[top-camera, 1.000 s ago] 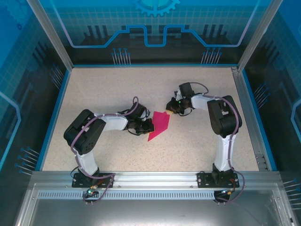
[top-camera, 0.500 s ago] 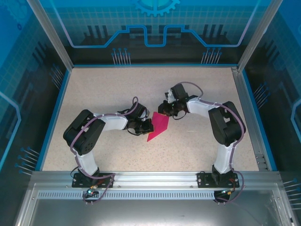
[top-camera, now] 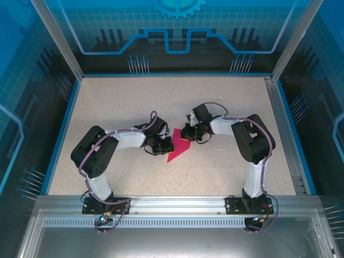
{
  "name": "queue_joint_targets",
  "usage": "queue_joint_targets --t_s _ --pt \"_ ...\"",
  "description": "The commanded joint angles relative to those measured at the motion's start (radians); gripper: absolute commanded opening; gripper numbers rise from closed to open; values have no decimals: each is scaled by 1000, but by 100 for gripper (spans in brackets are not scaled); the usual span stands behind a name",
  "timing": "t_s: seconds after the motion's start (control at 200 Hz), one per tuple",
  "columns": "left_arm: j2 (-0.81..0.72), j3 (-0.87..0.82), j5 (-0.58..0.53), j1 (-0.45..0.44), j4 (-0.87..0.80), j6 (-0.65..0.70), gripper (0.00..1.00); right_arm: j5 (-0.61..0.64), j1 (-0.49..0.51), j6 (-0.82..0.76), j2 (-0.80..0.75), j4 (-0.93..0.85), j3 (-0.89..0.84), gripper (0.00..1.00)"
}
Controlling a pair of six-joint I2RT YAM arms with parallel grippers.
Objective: Fold a paper plane with a square sheet of paper (pick it up from the middle)
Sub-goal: Fourth fold the wing at the center of the table.
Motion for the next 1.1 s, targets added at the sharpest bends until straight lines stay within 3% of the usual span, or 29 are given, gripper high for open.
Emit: queue_joint_targets --t_s 0.0,0.24,0.695,0.93,1.095 --pt "-51 66 37 1 -81 16 13 37 7 1 50 -16 -37 8" --pt "8 170 153 17 12 -33 19 36 6 5 63 -9 -43 8" --pt "134 77 108 19 38 -46 17 25 7 23 75 -2 -39 9" --pt "73 -5 89 18 -43 -1 16 35 5 17 74 -25 -29 9" --pt "-26 -128 141 17 -41 9 18 38 6 15 74 -33 -23 10"
